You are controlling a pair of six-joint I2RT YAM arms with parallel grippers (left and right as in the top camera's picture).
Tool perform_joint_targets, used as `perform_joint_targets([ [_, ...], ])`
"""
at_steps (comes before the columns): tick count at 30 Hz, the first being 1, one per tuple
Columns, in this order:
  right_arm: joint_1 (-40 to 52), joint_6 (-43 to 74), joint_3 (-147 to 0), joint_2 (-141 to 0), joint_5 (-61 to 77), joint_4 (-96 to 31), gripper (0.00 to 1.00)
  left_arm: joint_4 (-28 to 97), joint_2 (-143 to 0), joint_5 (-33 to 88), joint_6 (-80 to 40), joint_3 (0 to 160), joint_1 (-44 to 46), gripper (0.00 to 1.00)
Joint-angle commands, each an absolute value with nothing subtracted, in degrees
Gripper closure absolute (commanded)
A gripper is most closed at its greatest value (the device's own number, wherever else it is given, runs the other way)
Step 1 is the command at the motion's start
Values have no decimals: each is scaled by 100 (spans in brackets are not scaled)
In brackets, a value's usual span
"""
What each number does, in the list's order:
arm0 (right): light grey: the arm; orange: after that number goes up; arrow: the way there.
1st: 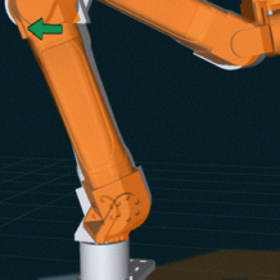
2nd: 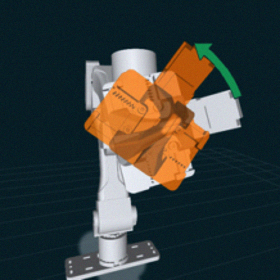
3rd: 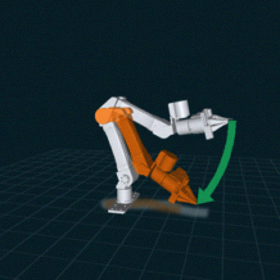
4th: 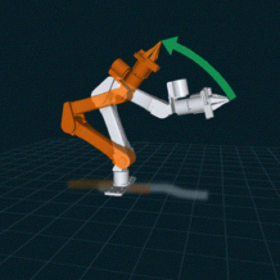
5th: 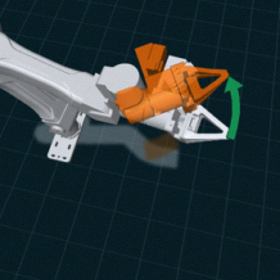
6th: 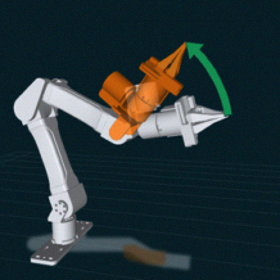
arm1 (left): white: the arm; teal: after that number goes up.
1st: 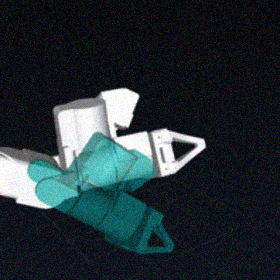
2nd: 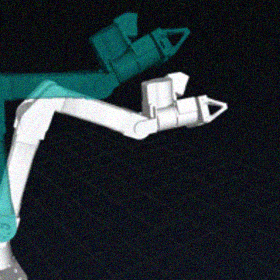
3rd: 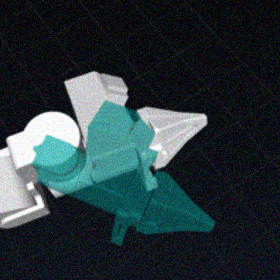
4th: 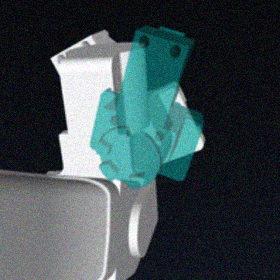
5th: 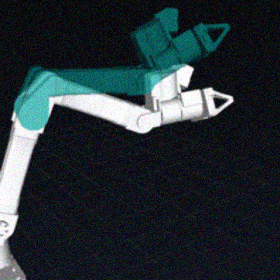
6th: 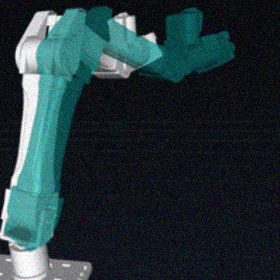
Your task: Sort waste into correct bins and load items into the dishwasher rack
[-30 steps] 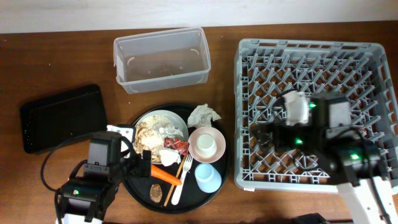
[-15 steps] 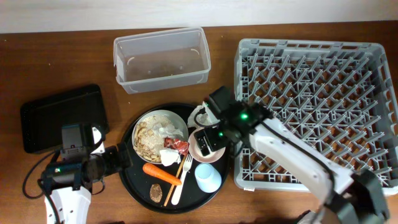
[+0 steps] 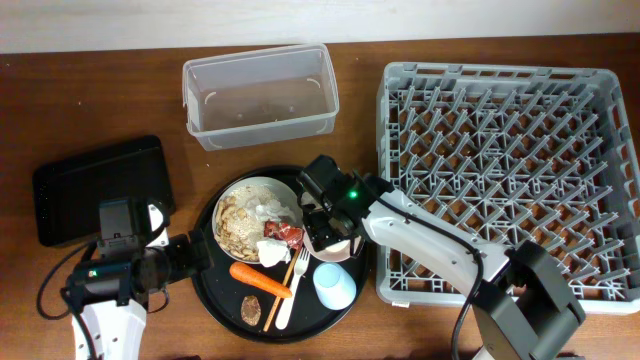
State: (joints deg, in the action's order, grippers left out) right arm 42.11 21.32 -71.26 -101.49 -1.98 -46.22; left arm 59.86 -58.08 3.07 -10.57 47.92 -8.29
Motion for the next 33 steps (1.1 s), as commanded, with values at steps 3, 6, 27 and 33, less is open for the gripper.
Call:
perform_joint_targets([
  [3, 4241, 2193, -7227, -10175, -353, -4344, 15, 5990, -5828, 384, -1129, 4912, -860, 1],
  [6, 4241, 2193, -7227, -10175, -349, -4329, 27, 5990, -5828, 381, -1129, 4912, -858, 1],
  [27, -211, 1846, -9043, -8243, -1249, -7220, 53, 5988, -5828, 368, -1127, 4912, -860, 1],
  [33, -3389, 1848, -8842, -8464, -1022, -6960, 57, 5988, -5828, 368, -1127, 4912, -860, 1],
])
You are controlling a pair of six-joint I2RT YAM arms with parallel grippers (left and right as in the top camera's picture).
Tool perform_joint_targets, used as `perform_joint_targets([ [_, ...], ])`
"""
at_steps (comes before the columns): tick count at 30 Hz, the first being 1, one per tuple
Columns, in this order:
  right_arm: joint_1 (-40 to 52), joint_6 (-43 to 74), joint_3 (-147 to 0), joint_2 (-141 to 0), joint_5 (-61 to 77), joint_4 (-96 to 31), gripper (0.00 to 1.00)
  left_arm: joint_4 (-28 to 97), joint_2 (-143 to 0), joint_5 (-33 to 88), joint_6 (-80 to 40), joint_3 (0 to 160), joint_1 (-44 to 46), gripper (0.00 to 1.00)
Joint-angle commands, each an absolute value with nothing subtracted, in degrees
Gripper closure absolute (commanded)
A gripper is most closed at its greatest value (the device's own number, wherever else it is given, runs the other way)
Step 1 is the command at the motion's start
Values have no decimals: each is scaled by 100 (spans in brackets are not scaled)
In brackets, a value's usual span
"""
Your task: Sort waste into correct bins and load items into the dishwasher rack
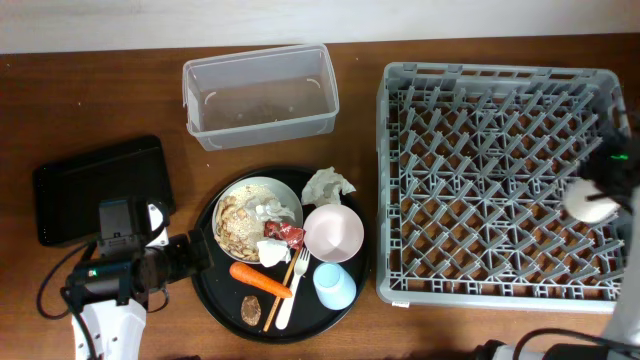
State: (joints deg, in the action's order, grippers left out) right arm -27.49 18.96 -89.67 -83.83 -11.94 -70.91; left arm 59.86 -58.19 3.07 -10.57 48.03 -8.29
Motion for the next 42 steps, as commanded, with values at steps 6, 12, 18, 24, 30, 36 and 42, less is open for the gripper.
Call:
perform_joint_targets([
  [6, -4213, 1892, -8816, -9317, -709, -6180, 57, 5990, -5828, 368, -1127, 4912, -858, 1],
  [12, -4211, 1892, -8816, -10254, -814, -6020, 56, 5988, -5828, 368, -1129, 4912, -858, 1],
  [18, -4202, 1787, -8888, -10495, -141, -6071, 15, 5988, -5828, 368, -1129, 4912, -858, 1],
  [24, -3570, 580, -9631, -9282, 1671, -6886, 11, 5986, -5828, 368, -1129, 4912, -858, 1],
  [30, 62, -108, -9430, -8632, 1811, -7874, 11, 5988, -5828, 368, -1129, 4912, -858, 1],
  [36, 3387, 637, -8355, -8792, 1275, -7236, 9, 5988, -5828, 370, -1129, 4912, -858, 1],
  [42, 5280, 1406, -7336, -8958, 220, -6206, 5, 5988, -5828, 368, -1129, 4912, -858, 1],
])
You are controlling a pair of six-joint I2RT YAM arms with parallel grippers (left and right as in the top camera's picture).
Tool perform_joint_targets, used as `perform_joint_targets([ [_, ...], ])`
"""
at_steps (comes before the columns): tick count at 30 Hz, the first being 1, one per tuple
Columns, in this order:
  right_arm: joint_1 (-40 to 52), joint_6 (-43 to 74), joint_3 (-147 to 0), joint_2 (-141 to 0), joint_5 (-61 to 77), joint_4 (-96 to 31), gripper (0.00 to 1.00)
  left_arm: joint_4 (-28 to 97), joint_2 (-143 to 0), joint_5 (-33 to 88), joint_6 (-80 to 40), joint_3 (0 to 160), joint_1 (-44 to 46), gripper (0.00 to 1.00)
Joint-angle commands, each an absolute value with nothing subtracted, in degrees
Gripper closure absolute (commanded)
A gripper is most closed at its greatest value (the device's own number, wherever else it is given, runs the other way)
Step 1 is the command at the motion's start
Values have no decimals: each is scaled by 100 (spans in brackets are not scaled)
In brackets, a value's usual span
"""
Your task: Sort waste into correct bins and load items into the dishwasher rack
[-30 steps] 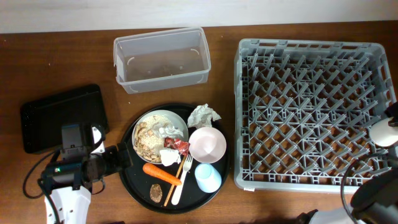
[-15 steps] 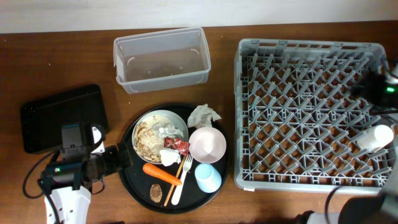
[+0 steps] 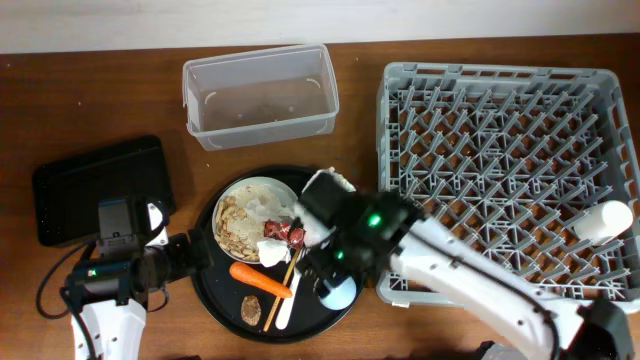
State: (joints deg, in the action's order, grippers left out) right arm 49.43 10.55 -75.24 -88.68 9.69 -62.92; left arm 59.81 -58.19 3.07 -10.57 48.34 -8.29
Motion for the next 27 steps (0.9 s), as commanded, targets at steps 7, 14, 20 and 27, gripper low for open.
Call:
perform_joint_targets([
  [7, 5555, 1404, -6895, -9511, 23, -5627, 4, 6014, -5828, 368, -1127, 4912, -858, 1],
  [14, 5553, 1406, -6866, -9878, -10, -5590, 20, 6014, -5828, 368, -1127, 4912, -860, 1],
  [20, 5553, 1564, -6875, -9865, -73, -5614, 39, 6012, -5828, 368, -1127, 4912, -858, 1],
  [27, 4772, 1702, -8152, -9059, -71, -6331, 43, 6012, -5828, 368, -1127, 4912, -858, 1],
])
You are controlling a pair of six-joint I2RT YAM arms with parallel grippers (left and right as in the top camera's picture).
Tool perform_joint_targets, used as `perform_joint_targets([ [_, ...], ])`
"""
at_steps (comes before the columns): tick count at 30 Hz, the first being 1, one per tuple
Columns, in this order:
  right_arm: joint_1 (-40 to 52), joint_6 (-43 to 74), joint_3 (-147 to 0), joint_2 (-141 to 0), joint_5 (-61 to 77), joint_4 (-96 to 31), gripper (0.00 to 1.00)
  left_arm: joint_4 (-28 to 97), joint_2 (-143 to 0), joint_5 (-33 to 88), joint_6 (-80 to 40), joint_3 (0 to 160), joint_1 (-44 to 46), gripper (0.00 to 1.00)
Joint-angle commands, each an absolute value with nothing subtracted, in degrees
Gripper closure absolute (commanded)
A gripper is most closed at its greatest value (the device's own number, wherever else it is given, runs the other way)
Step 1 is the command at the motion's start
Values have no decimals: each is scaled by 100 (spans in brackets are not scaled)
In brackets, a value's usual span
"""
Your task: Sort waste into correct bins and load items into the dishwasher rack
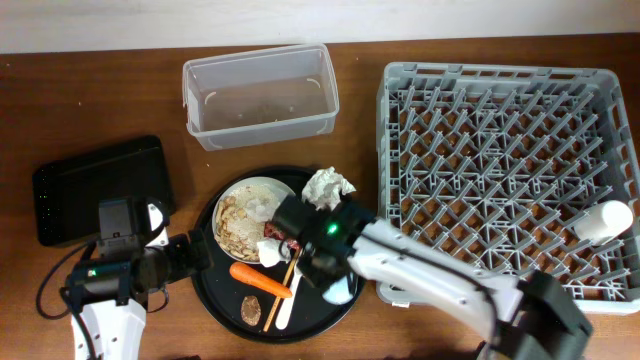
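A black round tray [225, 300] holds a bowl of food scraps [240, 218], a crumpled white tissue [328, 187], a red wrapper [282, 236], a carrot [260, 278], a fork [283, 300] and a light blue cup [341, 291]. My right gripper [300, 262] hangs over the tray's middle, by the wrapper and the fork's head; its fingers are hidden under the wrist. The right arm covers the spot right of the bowl. A white cup [603, 220] lies in the grey dishwasher rack [500, 90]. My left gripper [188, 255] rests at the tray's left edge, holding nothing.
A clear plastic bin [260, 95] stands behind the tray. A black bin [100, 190] sits at the left, just behind my left arm. A small brown scrap [252, 310] lies near the tray's front. The rack fills the table's right side.
My right gripper has shifted a little to the left, from over the blue cup to over the fork and red wrapper. The tissue shows fully again. The left arm has not moved.
My right gripper was first down at the tray's right side. Then it was far right over the rack with a white cup, and a pink bowl showed on the tray. Then the cup lay in the rack and the arm was back over the tray, where it now is.
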State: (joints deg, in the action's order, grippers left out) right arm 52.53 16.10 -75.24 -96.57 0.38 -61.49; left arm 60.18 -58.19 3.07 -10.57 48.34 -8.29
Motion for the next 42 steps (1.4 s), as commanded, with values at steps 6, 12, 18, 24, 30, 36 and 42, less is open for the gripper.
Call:
perform_joint_targets([
  [6, 2123, 1629, -8661, -7935, -211, -6788, 43, 6012, -5828, 368, -1127, 4912, -860, 1],
  [12, -1422, 1074, -8643, -7889, -729, -6930, 43, 6010, -5828, 368, -1129, 4912, -858, 1],
  [18, -2926, 1140, -8294, -8562, -801, -6545, 43, 6010, -5828, 368, -1129, 4912, -858, 1],
  [24, -2928, 1249, -8025, -9227, -786, -6324, 43, 6005, -5828, 368, -1129, 4912, -858, 1],
  [30, -2928, 1249, -7935, -9424, -714, -6311, 43, 6007, -5828, 368, -1127, 4912, -858, 1],
  [36, -2928, 1249, -7618, -9424, -482, -6106, 18, 6007, -5828, 368, -1129, 4912, -860, 1],
  [42, -2794, 952, -8359, -8746, 360, -6775, 17, 6001, -5828, 368, -1129, 4912, -858, 1],
])
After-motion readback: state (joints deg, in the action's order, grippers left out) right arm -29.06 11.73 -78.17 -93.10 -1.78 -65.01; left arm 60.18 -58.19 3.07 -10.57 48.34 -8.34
